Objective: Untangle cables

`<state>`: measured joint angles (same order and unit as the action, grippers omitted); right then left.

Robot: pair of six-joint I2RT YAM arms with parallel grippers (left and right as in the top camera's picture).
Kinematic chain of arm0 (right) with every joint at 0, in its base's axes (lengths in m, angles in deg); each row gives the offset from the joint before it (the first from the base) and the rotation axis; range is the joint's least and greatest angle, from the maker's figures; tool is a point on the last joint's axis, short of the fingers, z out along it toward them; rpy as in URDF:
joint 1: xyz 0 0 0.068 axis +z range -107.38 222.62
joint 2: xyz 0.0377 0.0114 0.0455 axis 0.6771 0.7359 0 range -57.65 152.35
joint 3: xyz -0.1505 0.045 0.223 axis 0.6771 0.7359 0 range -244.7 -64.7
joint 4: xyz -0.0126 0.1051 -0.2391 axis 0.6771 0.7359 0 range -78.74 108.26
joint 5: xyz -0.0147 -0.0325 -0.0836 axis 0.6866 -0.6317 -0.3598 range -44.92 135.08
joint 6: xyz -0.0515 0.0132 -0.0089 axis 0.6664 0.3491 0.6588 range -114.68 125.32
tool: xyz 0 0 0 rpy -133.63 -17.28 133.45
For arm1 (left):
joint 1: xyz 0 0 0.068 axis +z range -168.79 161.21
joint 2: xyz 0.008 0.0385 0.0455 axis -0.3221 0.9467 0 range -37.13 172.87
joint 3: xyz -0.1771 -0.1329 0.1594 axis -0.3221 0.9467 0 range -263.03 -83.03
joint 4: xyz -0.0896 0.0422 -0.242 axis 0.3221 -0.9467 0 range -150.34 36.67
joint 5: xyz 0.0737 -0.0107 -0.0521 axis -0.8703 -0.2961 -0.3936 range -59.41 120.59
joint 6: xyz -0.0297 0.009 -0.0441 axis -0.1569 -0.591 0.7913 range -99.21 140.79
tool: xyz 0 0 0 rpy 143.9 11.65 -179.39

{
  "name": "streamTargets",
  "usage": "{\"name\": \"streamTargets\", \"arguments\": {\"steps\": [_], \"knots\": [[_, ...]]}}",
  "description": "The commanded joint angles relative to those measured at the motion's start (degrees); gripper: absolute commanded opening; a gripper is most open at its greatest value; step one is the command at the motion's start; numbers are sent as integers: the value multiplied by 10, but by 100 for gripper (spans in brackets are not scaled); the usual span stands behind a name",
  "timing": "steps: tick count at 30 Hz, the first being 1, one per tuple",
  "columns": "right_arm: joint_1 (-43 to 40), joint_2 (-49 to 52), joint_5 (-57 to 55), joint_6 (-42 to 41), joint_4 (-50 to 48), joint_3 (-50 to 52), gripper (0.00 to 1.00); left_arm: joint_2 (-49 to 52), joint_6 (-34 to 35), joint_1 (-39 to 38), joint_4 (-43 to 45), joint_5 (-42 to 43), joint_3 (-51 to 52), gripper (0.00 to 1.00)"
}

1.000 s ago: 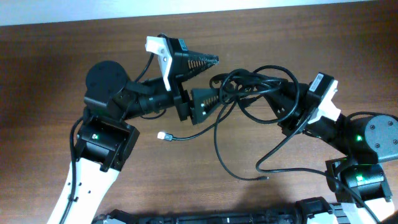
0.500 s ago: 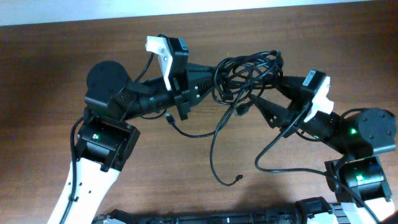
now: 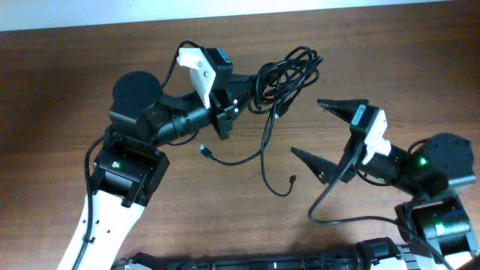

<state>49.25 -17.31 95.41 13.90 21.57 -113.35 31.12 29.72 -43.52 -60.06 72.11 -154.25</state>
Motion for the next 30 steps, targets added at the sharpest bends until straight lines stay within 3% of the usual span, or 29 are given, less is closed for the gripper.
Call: {"name": "streamTargets", "arguments": {"steps": [1,5,9,16,20,23,26,30], "knots": [[1,-17,11,132,-4,-3,98,-8,-14,-2,5,17,-9,0],[1,-17,0,209,-41,-3,100,-8,-14,-4,4,78,-9,0],[1,-17,0,210,-89,-3,99,-7,-17,-22,3,88,-9,0],[1,-16,0,210,-91,-3,99,-7,-81,-59,-26,104,-9,0],[0,-16,-21,210,-90,-3,99,-7,-142,-63,-33,182,-9,0],[1,-16,-21,210,-84,-3,100,-7,-161,-63,-33,192,-9,0],[1,-16,-3,210,-65,-3,90,-7,-168,-63,-27,191,-9,0],[1,-14,59,210,-33,-3,57,-7,-179,-63,-13,186,-9,0]]}}
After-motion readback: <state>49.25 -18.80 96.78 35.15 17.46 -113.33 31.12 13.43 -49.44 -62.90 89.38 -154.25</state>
